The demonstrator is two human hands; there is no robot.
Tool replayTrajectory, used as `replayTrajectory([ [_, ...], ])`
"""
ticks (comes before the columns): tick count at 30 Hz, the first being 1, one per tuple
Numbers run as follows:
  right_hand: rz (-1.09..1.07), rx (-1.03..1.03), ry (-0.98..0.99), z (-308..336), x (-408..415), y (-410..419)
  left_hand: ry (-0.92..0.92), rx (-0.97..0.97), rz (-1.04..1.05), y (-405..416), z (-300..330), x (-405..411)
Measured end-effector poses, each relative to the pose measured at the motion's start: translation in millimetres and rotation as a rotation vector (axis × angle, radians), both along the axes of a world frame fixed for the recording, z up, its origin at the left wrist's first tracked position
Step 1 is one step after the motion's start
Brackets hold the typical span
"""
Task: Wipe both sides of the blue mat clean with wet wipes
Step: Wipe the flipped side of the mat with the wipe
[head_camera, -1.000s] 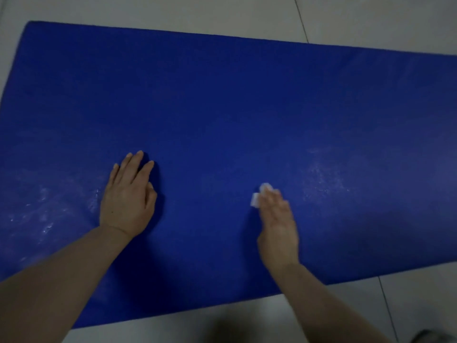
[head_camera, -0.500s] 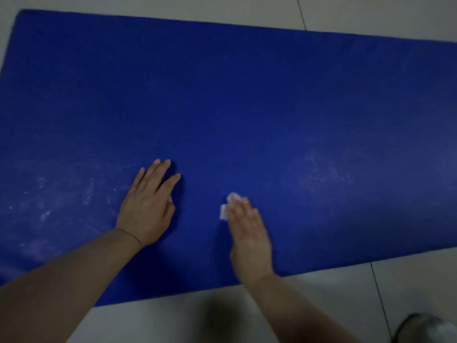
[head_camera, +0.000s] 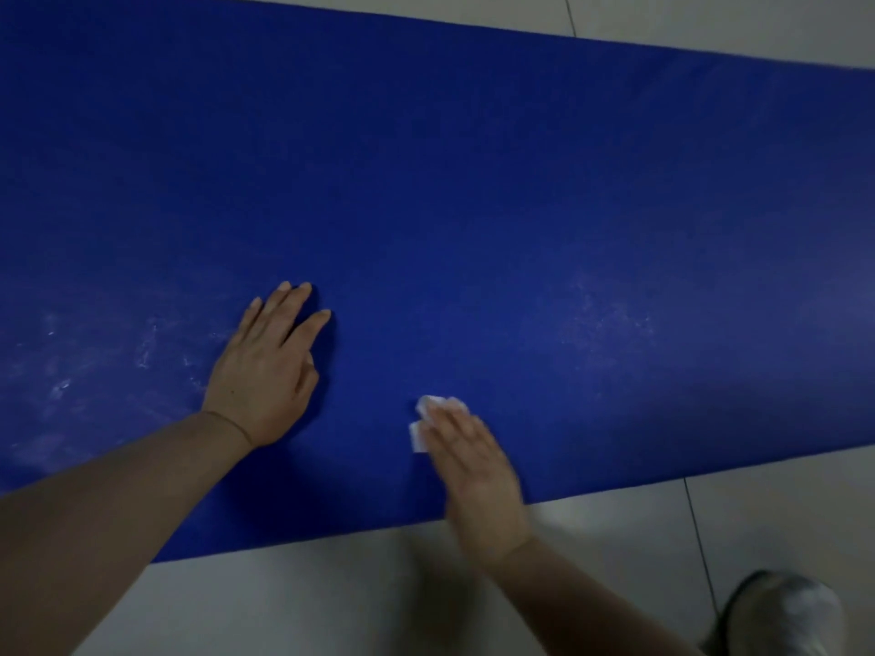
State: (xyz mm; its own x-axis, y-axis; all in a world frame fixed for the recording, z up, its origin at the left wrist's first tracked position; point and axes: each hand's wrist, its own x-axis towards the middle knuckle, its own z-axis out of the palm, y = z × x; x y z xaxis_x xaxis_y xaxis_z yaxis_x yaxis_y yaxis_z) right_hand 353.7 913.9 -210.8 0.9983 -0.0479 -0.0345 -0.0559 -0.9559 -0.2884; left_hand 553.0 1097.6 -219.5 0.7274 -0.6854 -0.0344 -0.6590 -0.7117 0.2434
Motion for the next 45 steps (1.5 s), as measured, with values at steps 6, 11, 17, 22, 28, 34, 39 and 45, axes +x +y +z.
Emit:
replayTrajectory([
  [6,-0.348,-0.038,0.066,1.7,-36.4,-58.7,-0.011,0.012,-0.005,-2.5,0.7,-1.4],
  [11,-0.211,-0.005,0.053,-5.8,-12.5,-17.0,-0.028,0.012,-0.047,-8.9,2.8,-6.5],
  [17,-0.479,-0.013,0.094,3.1,-53.5,-105.4,-0.008,-0.023,-0.102,-23.0,3.7,-27.6],
  [22,-0.593,0.037,0.075,2.8,-35.4,-78.2,-0.004,-0.030,-0.149,-42.2,6.3,-34.1],
  [28,-0.302,0.014,0.056,-0.6,-23.1,-72.7,-0.005,-0.039,-0.187,-61.2,6.3,-40.1],
  [34,-0.657,-0.052,0.019,1.9,-15.5,-117.3,0.021,0.026,-0.218,-56.7,-4.5,-42.6],
  [39,-0.272,-0.022,-0.022,-11.9,-6.3,-67.7,0.040,0.025,-0.227,-53.2,-5.1,-41.1],
  [45,-0.808,-0.077,0.037,4.8,-24.4,-163.5,0.062,0.019,-0.227,-54.2,-3.9,-40.1],
])
